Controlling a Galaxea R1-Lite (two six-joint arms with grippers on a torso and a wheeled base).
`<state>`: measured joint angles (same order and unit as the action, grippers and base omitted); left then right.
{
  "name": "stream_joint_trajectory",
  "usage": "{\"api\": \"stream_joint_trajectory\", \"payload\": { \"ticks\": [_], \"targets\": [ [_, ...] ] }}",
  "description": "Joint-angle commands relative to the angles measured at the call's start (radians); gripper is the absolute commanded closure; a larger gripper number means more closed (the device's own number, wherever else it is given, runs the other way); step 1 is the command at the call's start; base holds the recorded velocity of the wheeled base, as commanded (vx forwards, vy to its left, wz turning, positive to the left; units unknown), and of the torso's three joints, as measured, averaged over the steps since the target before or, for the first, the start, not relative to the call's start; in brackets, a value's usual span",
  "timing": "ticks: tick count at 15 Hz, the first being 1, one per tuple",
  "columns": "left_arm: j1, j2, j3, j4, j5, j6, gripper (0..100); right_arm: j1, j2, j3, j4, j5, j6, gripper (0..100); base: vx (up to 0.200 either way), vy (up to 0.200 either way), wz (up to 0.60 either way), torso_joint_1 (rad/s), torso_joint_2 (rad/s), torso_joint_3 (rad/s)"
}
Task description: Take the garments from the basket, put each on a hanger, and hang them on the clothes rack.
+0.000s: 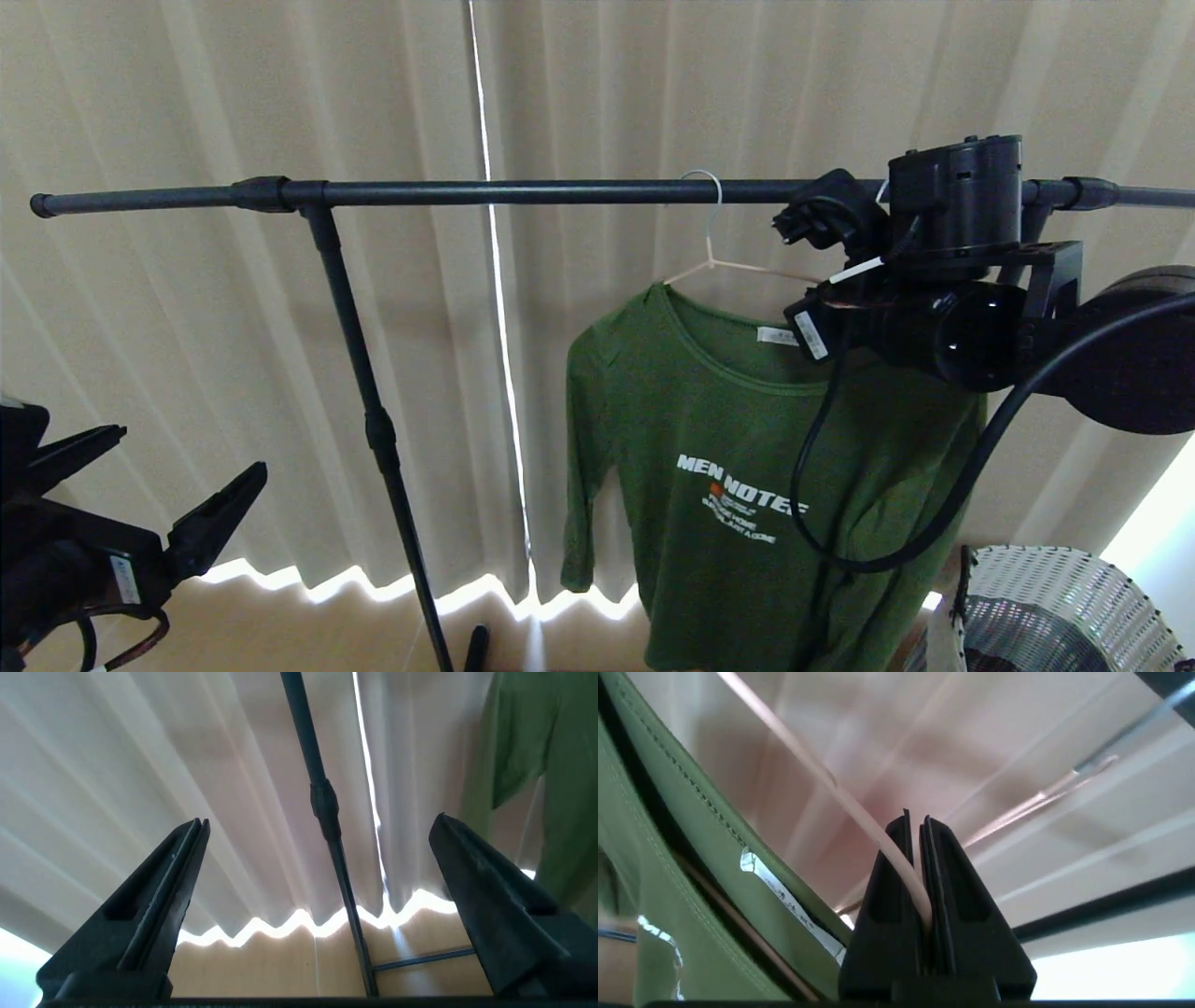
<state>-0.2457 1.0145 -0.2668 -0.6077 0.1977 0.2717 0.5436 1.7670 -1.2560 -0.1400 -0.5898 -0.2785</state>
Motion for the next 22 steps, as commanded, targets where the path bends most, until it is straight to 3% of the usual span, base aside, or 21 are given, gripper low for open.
{"api": "stream_joint_trajectory", "payload": {
  "ticks": [1,2,3,8,11,14,18,22],
  "targets": [
    [0.0,0.003,0.001,0.0,0.0,0.0,0,0.013,-0.003,0.001,-0.001,0.001,-0.001,100,0.0,0.0,0.0,0.0,0.0,0.0],
    [0.0,0.003,0.003,0.0,0.0,0.0,0,0.022,-0.008,0.004,-0.001,0.001,-0.001,100,0.0,0.0,0.0,0.0,0.0,0.0],
    [0.0,0.003,0.001,-0.001,0.0,0.0,0,0.032,-0.009,0.01,-0.009,0.002,0.001,0,0.0,0.0,0.0,0.0,0.0,0.0],
    [0.002,0.004,0.001,0.0,0.0,0.0,0,0.061,-0.017,0.015,-0.016,0.021,0.015,0,0.0,0.0,0.0,0.0,0.0,0.0],
    [0.006,0.012,0.003,0.0,0.0,-0.003,0,0.068,-0.023,0.02,-0.018,0.127,0.091,0,0.0,0.0,0.0,0.0,0.0,0.0],
    [0.006,0.036,0.004,0.0,-0.003,-0.02,0,0.068,-0.08,0.043,-0.013,0.13,0.142,0,0.0,0.0,0.0,0.0,0.0,0.0],
    [0.006,0.096,0.006,-0.003,-0.006,-0.034,0,0.056,-0.279,0.176,-0.004,0.128,0.145,0,0.0,0.0,0.0,0.0,0.0,0.0],
    [0.005,0.088,0.015,-0.003,-0.006,-0.031,0,-0.024,-0.477,0.329,0.069,0.125,0.142,0,0.0,0.0,0.0,0.0,0.0,0.0]
  ]
}}
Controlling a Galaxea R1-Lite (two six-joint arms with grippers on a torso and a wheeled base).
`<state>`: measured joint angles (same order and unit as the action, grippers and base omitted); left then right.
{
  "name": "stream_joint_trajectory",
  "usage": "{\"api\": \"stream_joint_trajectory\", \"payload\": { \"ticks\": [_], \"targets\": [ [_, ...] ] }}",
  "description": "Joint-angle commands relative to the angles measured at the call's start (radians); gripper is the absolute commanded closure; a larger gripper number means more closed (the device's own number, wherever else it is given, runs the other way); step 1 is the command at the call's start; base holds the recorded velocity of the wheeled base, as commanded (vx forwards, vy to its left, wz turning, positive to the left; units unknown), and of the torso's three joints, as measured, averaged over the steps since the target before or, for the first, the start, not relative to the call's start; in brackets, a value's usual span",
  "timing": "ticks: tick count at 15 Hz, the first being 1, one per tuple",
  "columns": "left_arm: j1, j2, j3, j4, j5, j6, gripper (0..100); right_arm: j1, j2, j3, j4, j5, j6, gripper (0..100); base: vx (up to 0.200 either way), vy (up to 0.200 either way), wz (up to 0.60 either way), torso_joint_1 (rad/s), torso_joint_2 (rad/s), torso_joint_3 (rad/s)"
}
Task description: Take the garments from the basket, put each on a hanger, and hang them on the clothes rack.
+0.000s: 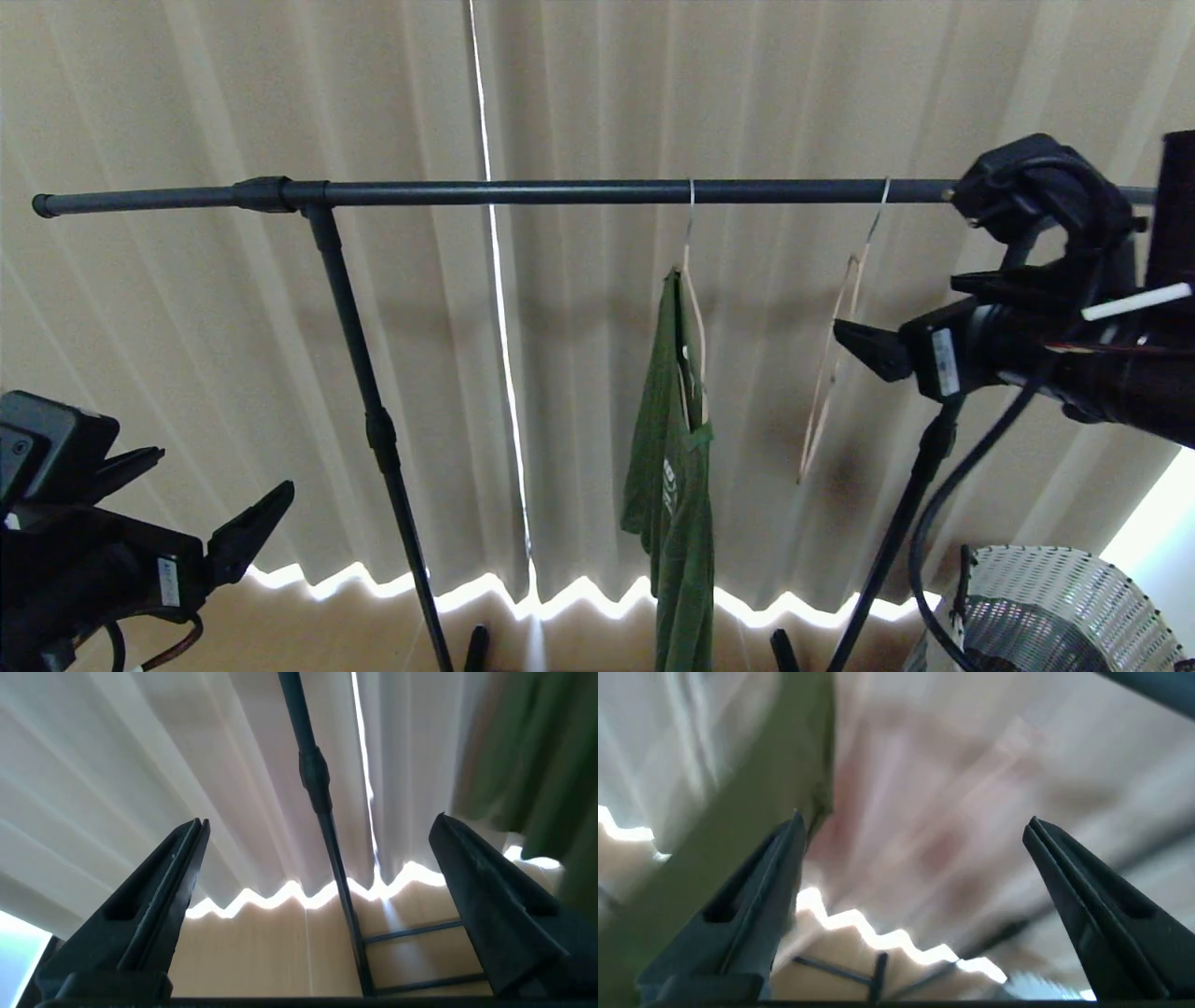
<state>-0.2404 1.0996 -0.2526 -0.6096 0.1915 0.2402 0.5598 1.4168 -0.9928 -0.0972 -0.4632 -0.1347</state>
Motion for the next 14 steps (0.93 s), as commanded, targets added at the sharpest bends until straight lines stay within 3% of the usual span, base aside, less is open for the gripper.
{"api": "stream_joint_trajectory", "payload": {
  "ticks": [1,4,6,14],
  "targets": [
    [0.0,0.002,0.003,-0.001,0.0,0.004,0,-0.106,-0.174,0.106,0.074,-0.002,-0.003,0,0.0,0.0,0.0,0.0,0.0,0.0],
    [0.0,-0.032,0.004,0.001,0.0,0.002,0,-0.248,-0.23,0.184,0.129,-0.002,-0.006,0,0.0,0.0,0.0,0.0,0.0,0.0],
    [0.0,-0.044,0.006,0.001,0.0,0.002,0,-0.304,-0.239,0.226,0.128,-0.003,-0.013,0,-0.2,0.0,0.0,0.005,0.0,0.005],
    [0.006,-0.069,0.01,0.001,0.0,-0.006,0,-0.319,-0.24,0.279,0.083,-0.002,-0.036,0,-0.2,0.0,0.0,0.003,0.0,0.003]
  ]
}}
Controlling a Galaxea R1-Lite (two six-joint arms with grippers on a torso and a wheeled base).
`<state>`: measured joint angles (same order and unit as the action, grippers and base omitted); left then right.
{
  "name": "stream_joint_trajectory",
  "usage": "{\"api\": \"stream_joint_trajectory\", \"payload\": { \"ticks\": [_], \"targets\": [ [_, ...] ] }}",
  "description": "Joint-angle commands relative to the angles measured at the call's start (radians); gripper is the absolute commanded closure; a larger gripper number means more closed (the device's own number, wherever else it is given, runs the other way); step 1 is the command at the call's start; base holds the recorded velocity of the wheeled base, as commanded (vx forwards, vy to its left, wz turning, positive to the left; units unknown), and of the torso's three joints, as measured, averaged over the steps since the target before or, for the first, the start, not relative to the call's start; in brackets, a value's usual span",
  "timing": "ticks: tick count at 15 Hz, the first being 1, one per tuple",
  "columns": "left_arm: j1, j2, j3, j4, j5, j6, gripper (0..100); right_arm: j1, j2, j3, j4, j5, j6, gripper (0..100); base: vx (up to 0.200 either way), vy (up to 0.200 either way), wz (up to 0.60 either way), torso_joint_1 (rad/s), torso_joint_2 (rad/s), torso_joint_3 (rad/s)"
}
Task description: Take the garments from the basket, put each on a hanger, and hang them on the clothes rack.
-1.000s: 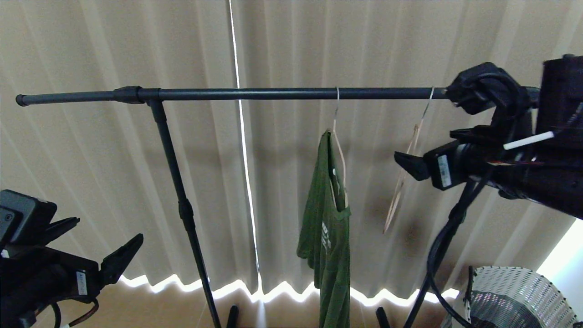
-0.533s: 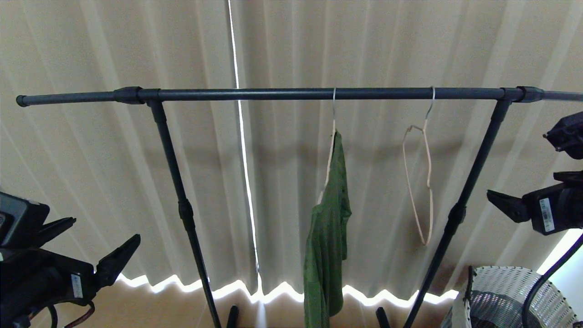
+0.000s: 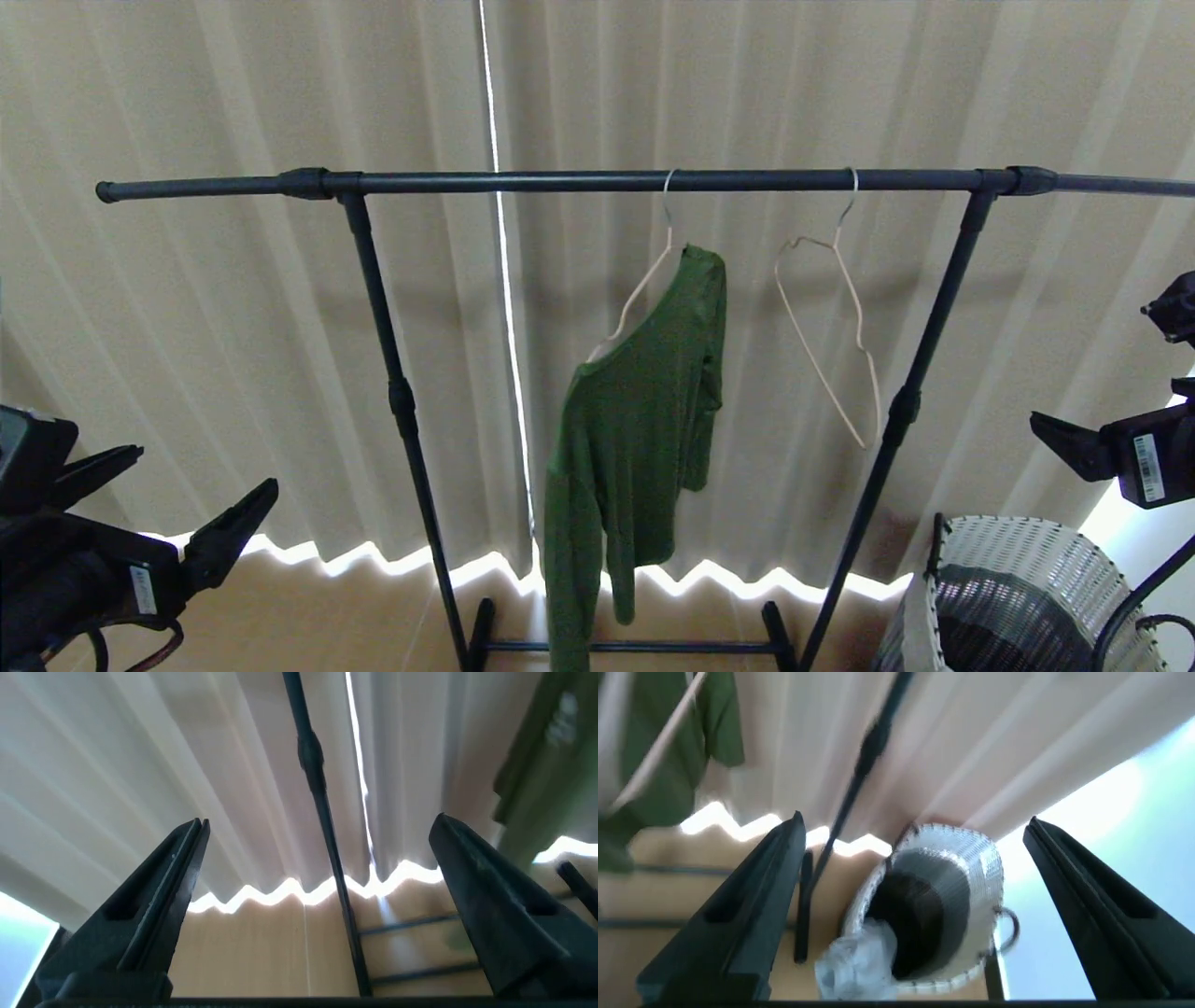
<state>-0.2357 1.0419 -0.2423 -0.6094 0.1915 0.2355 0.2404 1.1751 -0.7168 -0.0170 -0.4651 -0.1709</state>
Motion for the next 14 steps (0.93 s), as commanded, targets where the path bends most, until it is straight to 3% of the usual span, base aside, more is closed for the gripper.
{"api": "stream_joint_trajectory", "payload": {
  "ticks": [1,2,8,14],
  "targets": [
    [0.016,-0.014,0.006,0.0,0.0,0.004,0,0.0,-0.003,0.025,-0.024,-0.001,-0.009,0,-0.2,0.0,0.0,0.002,0.0,0.002],
    [0.018,-0.014,0.008,0.0,0.0,0.004,0,0.0,-0.008,0.037,-0.041,-0.001,-0.015,0,-0.2,0.0,0.0,0.007,0.0,0.002],
    [0.018,-0.019,0.009,0.0,-0.02,0.002,0,0.0,-0.015,0.22,-0.343,-0.001,-0.108,0,0.0,0.0,0.0,0.0,0.0,0.0],
    [0.018,-0.022,0.009,0.0,-0.02,0.002,0,0.0,-0.031,0.237,-0.359,-0.004,-0.118,0,0.0,0.0,0.0,0.0,0.0,0.0]
  ]
}}
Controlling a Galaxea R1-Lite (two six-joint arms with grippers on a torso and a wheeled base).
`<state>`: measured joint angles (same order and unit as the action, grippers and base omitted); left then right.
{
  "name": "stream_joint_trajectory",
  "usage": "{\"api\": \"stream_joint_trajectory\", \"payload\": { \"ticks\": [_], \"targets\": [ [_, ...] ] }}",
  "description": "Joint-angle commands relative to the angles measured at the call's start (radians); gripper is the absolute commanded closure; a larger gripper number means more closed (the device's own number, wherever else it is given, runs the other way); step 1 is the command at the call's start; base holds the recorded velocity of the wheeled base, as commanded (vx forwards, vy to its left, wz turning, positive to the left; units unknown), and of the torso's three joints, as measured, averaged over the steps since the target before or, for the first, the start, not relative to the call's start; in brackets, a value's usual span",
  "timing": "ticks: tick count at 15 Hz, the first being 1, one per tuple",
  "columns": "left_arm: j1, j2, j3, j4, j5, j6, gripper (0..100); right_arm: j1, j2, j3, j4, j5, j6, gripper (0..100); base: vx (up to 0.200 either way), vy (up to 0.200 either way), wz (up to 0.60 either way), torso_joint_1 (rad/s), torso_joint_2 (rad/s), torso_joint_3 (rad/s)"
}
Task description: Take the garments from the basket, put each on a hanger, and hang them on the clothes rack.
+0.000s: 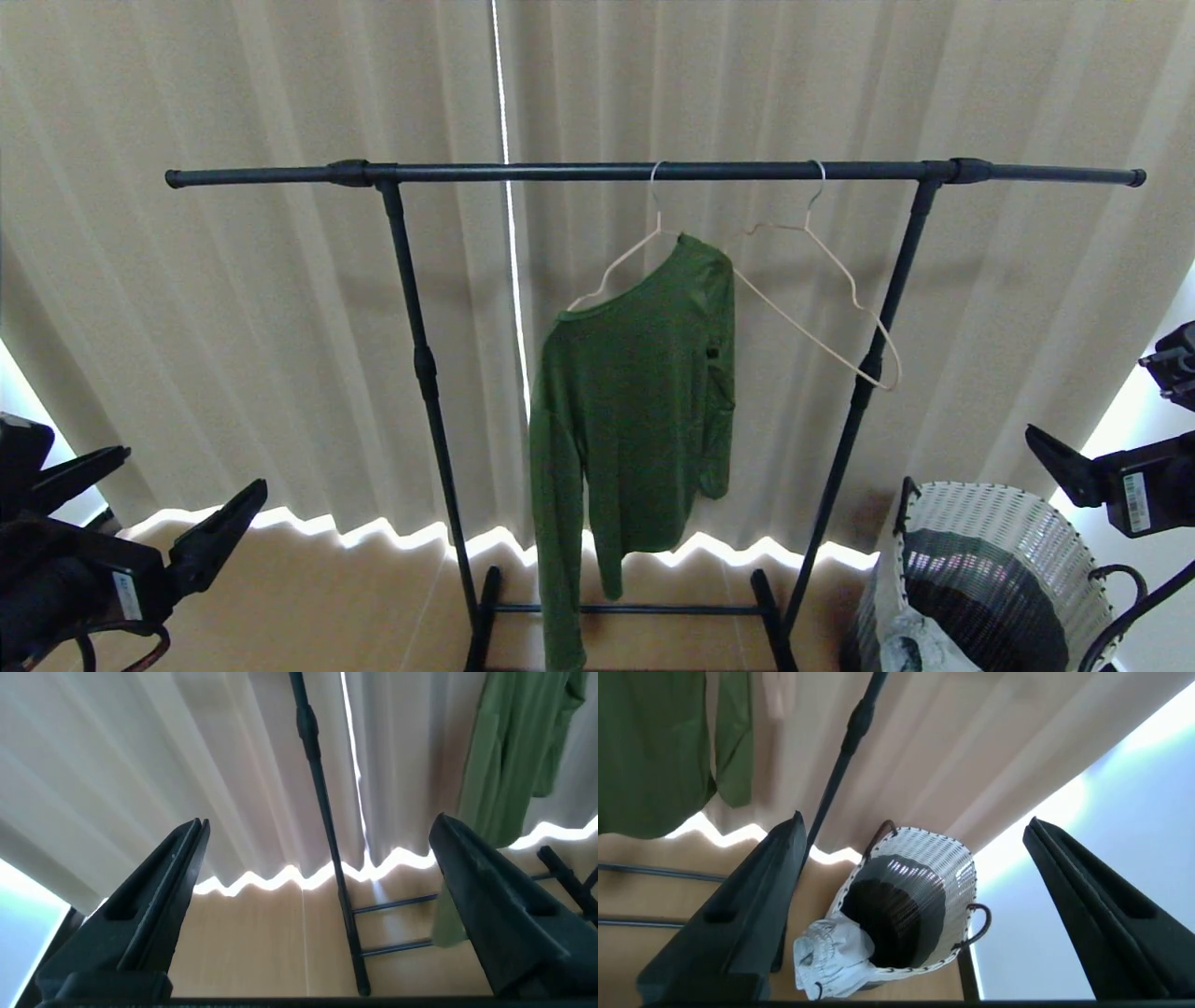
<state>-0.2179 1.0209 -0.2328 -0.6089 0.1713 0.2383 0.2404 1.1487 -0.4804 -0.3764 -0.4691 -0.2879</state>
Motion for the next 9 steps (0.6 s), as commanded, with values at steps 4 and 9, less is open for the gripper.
{"api": "stream_joint_trajectory", "payload": {
  "ticks": [4,9],
  "targets": [
    [-0.001,-0.013,0.0,0.0,0.001,-0.004,0,0.0,-0.038,0.045,0.001,0.001,-0.002,0,0.0,0.0,0.0,0.0,0.0,0.0],
    [-0.003,-0.03,0.016,0.005,-0.003,-0.077,0,0.002,-0.101,0.083,0.001,0.006,-0.002,0,0.0,0.0,0.0,-0.127,0.32,0.199]
  ]
}}
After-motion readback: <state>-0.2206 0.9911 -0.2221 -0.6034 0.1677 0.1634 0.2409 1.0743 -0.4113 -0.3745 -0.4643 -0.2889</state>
